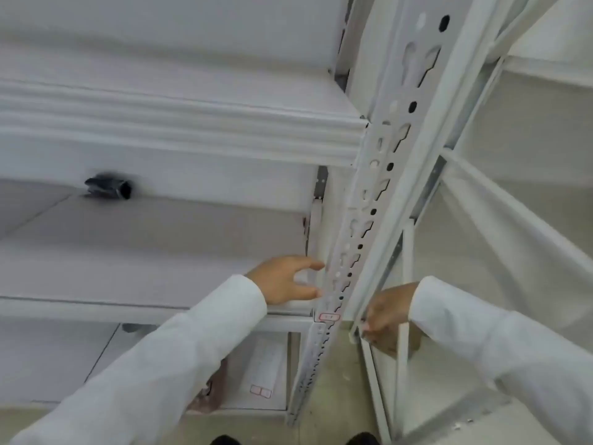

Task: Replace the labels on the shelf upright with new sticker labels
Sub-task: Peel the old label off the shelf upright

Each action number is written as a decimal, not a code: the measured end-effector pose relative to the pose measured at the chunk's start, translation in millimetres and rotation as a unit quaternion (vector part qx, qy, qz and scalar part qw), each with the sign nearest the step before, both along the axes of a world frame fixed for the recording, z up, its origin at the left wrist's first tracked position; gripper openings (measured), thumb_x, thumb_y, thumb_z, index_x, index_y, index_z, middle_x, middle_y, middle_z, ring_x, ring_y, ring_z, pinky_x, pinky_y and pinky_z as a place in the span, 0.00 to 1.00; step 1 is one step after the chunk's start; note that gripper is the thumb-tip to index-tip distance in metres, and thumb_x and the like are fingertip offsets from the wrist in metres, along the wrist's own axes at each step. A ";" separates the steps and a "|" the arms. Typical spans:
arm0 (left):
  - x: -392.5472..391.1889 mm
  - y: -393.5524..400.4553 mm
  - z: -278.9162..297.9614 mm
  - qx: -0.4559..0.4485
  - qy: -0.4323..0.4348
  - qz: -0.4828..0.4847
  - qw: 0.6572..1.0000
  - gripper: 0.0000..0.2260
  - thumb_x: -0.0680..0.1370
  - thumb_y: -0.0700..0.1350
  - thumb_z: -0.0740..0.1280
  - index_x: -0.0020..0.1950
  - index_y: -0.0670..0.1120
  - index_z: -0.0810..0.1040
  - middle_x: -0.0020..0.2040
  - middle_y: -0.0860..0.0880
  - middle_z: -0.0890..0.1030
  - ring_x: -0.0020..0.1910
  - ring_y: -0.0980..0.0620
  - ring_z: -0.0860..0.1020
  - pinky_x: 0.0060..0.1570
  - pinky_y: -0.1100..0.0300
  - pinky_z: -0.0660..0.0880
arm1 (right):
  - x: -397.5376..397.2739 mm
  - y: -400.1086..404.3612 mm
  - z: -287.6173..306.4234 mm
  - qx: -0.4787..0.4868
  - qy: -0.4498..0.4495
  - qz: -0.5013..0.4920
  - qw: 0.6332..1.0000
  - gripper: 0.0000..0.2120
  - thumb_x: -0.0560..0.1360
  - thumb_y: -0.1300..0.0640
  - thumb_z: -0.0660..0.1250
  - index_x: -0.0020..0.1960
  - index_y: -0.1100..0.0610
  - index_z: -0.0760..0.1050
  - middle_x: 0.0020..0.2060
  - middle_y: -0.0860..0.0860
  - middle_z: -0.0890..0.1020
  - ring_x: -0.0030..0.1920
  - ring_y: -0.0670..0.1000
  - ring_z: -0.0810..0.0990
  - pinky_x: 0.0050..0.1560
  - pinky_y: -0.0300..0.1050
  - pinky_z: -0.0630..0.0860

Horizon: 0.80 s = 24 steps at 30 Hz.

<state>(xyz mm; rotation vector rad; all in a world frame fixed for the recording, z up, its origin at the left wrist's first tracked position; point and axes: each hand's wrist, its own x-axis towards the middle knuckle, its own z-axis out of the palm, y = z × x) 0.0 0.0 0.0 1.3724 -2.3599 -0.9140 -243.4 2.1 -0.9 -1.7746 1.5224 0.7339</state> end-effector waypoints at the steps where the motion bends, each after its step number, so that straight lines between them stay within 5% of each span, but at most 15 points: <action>1: -3.9 -3.7 -7.7 0.025 0.008 -0.004 1.000 0.26 0.72 0.55 0.70 0.69 0.55 0.70 0.70 0.57 0.72 0.66 0.57 0.70 0.69 0.59 0.63 | -3.9 -4.2 -10.5 -0.008 0.001 -0.002 1.000 0.36 0.56 0.33 0.64 0.59 0.51 0.74 0.53 0.46 0.81 0.55 0.52 0.78 0.60 0.50 0.74; 5: -16.3 -24.4 -20.1 0.135 0.096 -0.015 0.986 0.23 0.68 0.53 0.74 0.62 0.52 0.77 0.64 0.55 0.78 0.65 0.56 0.75 0.71 0.54 0.65 | -1.5 -26.9 -44.3 0.055 -0.237 -0.144 0.959 0.55 0.54 0.45 0.77 0.73 0.42 0.50 0.72 0.47 0.63 0.71 0.52 0.63 0.64 0.50 0.69; 11: -27.7 -29.2 -44.0 0.106 0.189 -0.050 0.975 0.26 0.67 0.52 0.70 0.59 0.37 0.77 0.60 0.40 0.81 0.58 0.47 0.80 0.61 0.57 0.76 | 4.0 -58.4 -105.9 0.152 -0.409 -0.044 0.898 0.45 0.48 0.42 0.82 0.62 0.47 0.69 0.64 0.48 0.73 0.70 0.53 0.67 0.73 0.57 0.57; 15: -28.4 -23.8 -57.9 -0.007 0.221 -0.049 0.974 0.21 0.72 0.54 0.69 0.55 0.37 0.78 0.56 0.41 0.83 0.54 0.51 0.83 0.55 0.60 0.79 | 4.4 -81.3 -128.0 0.143 -0.479 0.074 0.863 0.33 0.58 0.45 0.79 0.61 0.49 0.76 0.60 0.47 0.80 0.65 0.49 0.74 0.69 0.52 0.67; 19: -31.4 -11.2 -64.4 -0.125 0.217 -0.030 0.968 0.10 0.77 0.52 0.63 0.43 0.49 0.81 0.45 0.50 0.85 0.47 0.53 0.84 0.48 0.64 0.80 | 5.4 -76.1 -129.0 0.018 -0.527 0.083 0.846 0.35 0.55 0.43 0.80 0.59 0.52 0.77 0.55 0.46 0.82 0.60 0.49 0.78 0.63 0.52 0.73; 22: -39.1 -9.4 -85.1 -0.197 0.248 0.006 0.949 0.18 0.78 0.55 0.61 0.54 0.43 0.81 0.49 0.46 0.86 0.48 0.50 0.85 0.45 0.63 0.81 | 3.6 -55.1 -135.9 -0.118 -0.558 0.049 0.820 0.40 0.48 0.42 0.82 0.57 0.53 0.76 0.51 0.46 0.84 0.54 0.47 0.81 0.53 0.45 0.79; 24: -43.6 -8.2 -95.0 -0.213 0.251 0.025 0.944 0.24 0.78 0.57 0.59 0.59 0.38 0.78 0.53 0.41 0.84 0.50 0.47 0.84 0.47 0.61 0.81 | 2.6 -37.8 -143.4 -0.212 -0.597 0.016 0.773 0.31 0.54 0.50 0.81 0.55 0.51 0.77 0.49 0.47 0.85 0.51 0.47 0.83 0.48 0.42 0.80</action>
